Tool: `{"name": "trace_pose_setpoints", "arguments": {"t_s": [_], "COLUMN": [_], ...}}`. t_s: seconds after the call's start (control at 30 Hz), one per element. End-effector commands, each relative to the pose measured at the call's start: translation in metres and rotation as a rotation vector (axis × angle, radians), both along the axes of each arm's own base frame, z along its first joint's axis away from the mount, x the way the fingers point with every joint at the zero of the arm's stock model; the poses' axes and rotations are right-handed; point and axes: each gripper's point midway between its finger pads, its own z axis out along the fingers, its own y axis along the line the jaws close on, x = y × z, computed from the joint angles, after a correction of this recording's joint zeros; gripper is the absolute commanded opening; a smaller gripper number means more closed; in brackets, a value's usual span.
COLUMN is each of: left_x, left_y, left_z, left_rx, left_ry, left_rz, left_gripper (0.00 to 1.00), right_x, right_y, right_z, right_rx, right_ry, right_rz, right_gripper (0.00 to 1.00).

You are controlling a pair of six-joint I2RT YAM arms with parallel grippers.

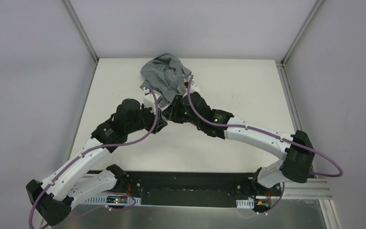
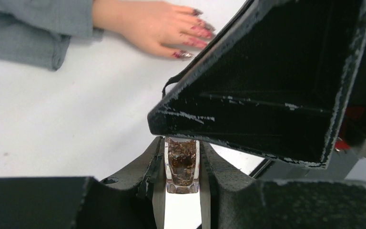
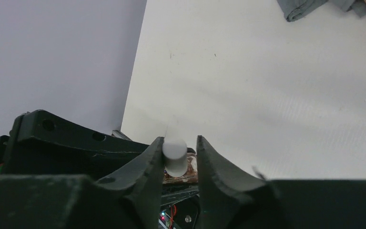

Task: Paint the nails
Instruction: Screw the nail polish bottle.

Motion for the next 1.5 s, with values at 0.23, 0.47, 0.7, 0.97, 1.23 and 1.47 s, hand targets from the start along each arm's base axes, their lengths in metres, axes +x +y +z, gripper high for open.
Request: {"name": "trace_pose_setpoints", "arguments": {"t_s": [0.23,0.47,0.7,0.97,1.23,1.47], "left_x": [-0.017,-0.055,-0.101,-0.134,-0.144,-0.142], "left_y": [-0.039,-0.06,-0.074,-0.075,-0.075,-0.075], "left_z": [0.07,0.082,0.101,0.111,0.114,0.114], "left_rx": [-0.179,-0.262,-0.404,-0.449,-0.458,-0.454], "left_ry": [-0.161,-0.103,-0.026,0.042,0.057,0.045], "left_rz": [-0.263,-0.505,-0.787,-0.967,-1.011,-0.993], "left_gripper": [0.0,0.0,0.0,0.0,0.0,0.0], "right_x": [-0.022,-0.04,-0.095,-0.156,-0.162,-0.165], "right_y": [-0.083,-0.112,-0.111,-0.104,-0.092,-0.087], "right_z": [0.052,0.072,0.105,0.128,0.13,0.123], "right_rx": [0.032,0.102,0.264,0.441,0.481,0.475], "right_ry": [-0.162,-0.212,-0.374,-0.469,-0.465,-0.44], "right_rz": [-0.042,0.06,0.432,0.803,0.878,0.895], "right_gripper": [0.65,0.78,0.81,0.81,0.77,0.64]}}
